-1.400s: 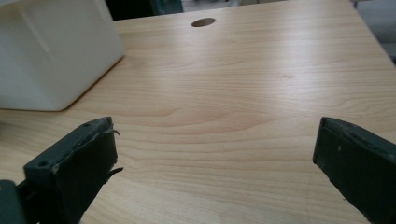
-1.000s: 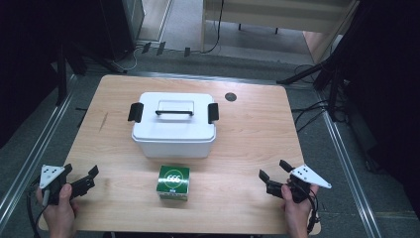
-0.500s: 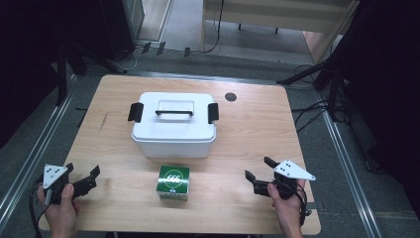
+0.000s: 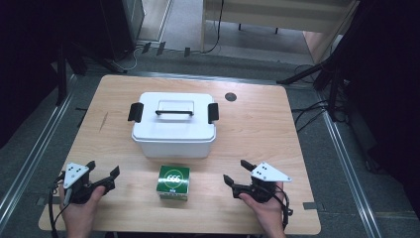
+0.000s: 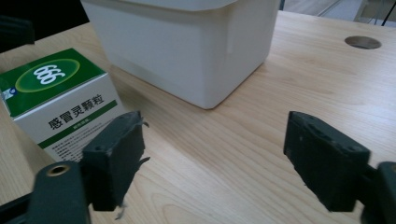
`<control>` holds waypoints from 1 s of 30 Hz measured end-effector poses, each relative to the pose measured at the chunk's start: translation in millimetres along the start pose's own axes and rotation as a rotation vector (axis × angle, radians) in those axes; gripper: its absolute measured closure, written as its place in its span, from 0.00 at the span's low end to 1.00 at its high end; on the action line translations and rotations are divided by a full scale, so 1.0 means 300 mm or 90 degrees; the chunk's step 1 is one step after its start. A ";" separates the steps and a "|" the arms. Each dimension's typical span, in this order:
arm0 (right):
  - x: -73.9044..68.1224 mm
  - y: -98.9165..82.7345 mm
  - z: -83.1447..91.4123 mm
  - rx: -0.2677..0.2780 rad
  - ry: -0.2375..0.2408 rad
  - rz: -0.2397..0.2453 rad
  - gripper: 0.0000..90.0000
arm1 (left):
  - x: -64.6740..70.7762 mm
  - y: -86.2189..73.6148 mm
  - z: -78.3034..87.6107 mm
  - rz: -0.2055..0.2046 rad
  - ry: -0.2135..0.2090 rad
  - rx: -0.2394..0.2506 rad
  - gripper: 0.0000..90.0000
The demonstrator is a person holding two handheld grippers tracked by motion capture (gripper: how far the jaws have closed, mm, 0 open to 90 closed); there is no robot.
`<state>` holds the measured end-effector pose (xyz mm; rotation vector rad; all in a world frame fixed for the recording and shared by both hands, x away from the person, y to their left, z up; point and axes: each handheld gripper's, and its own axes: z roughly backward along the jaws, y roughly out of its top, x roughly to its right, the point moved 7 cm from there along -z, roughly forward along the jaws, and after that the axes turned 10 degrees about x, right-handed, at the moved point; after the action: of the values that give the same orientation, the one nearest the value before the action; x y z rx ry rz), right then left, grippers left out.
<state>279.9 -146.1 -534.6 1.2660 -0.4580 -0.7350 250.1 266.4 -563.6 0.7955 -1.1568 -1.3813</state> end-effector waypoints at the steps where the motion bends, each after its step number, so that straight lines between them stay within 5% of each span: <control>1: -0.012 -0.004 -0.006 0.000 0.001 0.001 0.30 | 0.043 0.006 -0.003 0.005 -0.020 0.003 0.19; 9: -0.100 -0.032 -0.057 -0.014 0.021 0.011 0.55 | 0.184 -0.012 -0.018 -0.024 -0.083 -0.023 0.72; 12: -0.134 -0.050 -0.085 -0.027 0.050 -0.007 0.74 | 0.268 -0.030 -0.031 -0.016 -0.139 -0.047 0.86; 15: -0.178 -0.065 -0.111 -0.039 0.077 -0.013 0.88 | 0.320 -0.045 -0.042 -0.024 -0.164 -0.066 0.97; 21: -0.250 -0.088 -0.153 -0.049 0.102 0.000 0.99 | 0.401 -0.067 -0.049 -0.040 -0.203 -0.088 1.00; 30: -0.270 -0.106 -0.167 -0.059 0.100 -0.005 1.00 | 0.467 -0.087 -0.051 -0.040 -0.225 -0.098 1.00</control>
<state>250.1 -57.5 -571.4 1.2292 -0.2876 -0.6503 233.4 124.4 -572.0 0.4925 -1.2827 -1.6874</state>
